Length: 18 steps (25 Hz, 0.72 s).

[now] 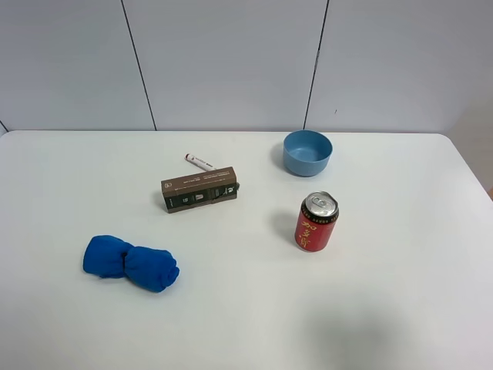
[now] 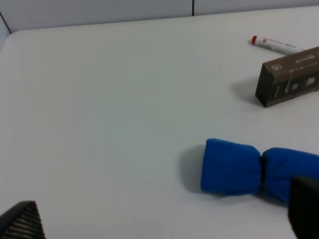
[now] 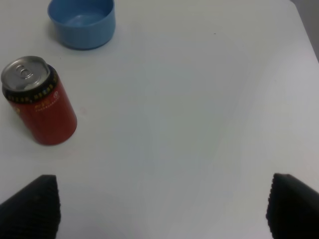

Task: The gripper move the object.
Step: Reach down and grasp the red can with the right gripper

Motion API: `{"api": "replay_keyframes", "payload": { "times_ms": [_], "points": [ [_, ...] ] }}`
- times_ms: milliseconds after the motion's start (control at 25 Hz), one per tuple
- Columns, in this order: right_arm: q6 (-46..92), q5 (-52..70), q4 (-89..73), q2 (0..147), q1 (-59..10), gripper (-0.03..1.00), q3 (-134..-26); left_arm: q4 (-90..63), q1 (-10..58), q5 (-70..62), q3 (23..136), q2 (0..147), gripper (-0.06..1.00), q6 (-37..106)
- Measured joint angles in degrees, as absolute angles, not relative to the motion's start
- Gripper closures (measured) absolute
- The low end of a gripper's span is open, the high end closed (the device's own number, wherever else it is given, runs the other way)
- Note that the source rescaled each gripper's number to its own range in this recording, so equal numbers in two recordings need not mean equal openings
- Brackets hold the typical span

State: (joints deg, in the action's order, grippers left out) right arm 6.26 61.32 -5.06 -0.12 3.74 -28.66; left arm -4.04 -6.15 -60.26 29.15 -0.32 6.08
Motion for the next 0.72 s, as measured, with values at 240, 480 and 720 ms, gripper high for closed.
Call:
{"api": "replay_keyframes", "payload": {
  "times_ms": [240, 480, 720],
  "points": [
    [6.26, 61.32, -5.06, -0.12, 3.74, 0.41, -28.66, -4.04, -6.15, -60.26, 29.15, -0.32, -0.06, 6.08],
    [6.26, 61.32, -5.06, -0.12, 3.74, 0.41, -28.66, -4.04, -6.15, -60.26, 29.15, -0.32, -0.06, 6.08],
    [6.26, 61.32, -5.06, -0.12, 3.74, 0.41, -28.66, -4.04, -6.15, -60.26, 29.15, -0.32, -0.06, 6.08]
  ]
}}
